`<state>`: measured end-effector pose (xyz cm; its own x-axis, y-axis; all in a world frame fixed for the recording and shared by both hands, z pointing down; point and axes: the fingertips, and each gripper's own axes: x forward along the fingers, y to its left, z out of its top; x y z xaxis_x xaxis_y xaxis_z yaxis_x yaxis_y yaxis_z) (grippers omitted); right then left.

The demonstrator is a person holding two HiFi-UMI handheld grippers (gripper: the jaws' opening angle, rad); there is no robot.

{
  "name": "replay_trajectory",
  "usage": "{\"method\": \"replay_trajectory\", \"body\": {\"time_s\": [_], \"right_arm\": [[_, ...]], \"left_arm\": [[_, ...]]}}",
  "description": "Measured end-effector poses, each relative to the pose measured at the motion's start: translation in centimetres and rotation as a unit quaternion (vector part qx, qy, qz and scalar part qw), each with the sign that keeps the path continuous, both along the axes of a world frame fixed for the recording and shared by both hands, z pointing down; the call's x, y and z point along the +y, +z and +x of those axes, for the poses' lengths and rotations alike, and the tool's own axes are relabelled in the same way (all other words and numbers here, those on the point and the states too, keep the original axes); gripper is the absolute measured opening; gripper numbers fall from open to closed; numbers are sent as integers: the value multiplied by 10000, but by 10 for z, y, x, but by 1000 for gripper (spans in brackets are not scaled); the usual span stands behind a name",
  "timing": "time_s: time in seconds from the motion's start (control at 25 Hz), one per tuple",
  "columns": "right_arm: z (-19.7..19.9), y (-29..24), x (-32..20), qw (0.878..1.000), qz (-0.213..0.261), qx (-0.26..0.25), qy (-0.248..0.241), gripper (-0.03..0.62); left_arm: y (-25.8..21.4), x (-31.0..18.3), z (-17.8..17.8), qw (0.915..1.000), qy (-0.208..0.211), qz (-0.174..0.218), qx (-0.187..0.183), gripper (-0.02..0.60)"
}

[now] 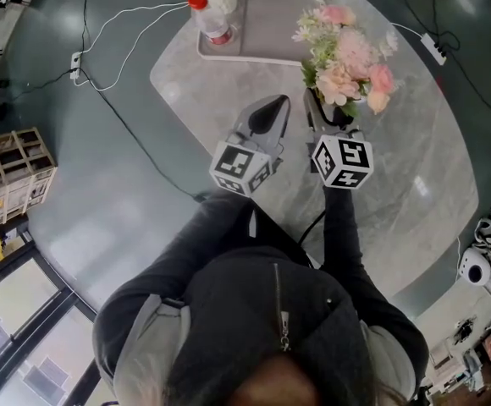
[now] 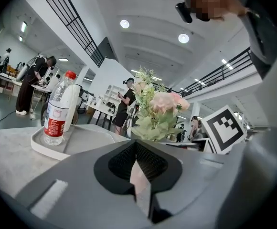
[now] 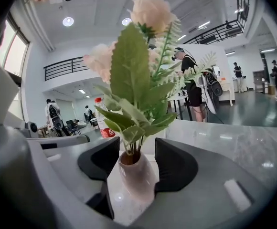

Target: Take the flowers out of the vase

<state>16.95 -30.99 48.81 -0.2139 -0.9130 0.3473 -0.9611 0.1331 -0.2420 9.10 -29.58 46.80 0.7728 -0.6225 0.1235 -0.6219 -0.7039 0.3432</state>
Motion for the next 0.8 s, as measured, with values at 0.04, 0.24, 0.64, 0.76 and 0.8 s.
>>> {"method": "replay_trajectory", "body": {"time_s": [0.04, 0.24, 0.64, 0.76, 0.8], "right_arm": [[2, 0, 0, 10000, 14, 21, 52, 234], [4, -4, -2, 9997, 92, 143, 202, 180], [2, -5, -3, 9982, 134, 448, 378, 118], [1, -8, -1, 9977, 166, 483, 443, 110], [2, -9, -1, 9975, 182, 494, 463, 106]], "left_arm": [[0, 0, -1, 10000, 15, -8, -2, 9], [2, 0, -5, 9999, 91, -66, -11, 9], [3, -6, -9, 9999, 127, -72, 14, 9], [3, -4, -13, 9999, 88, -73, 23, 9], [2, -3, -14, 9999, 80, -74, 35, 9]]}}
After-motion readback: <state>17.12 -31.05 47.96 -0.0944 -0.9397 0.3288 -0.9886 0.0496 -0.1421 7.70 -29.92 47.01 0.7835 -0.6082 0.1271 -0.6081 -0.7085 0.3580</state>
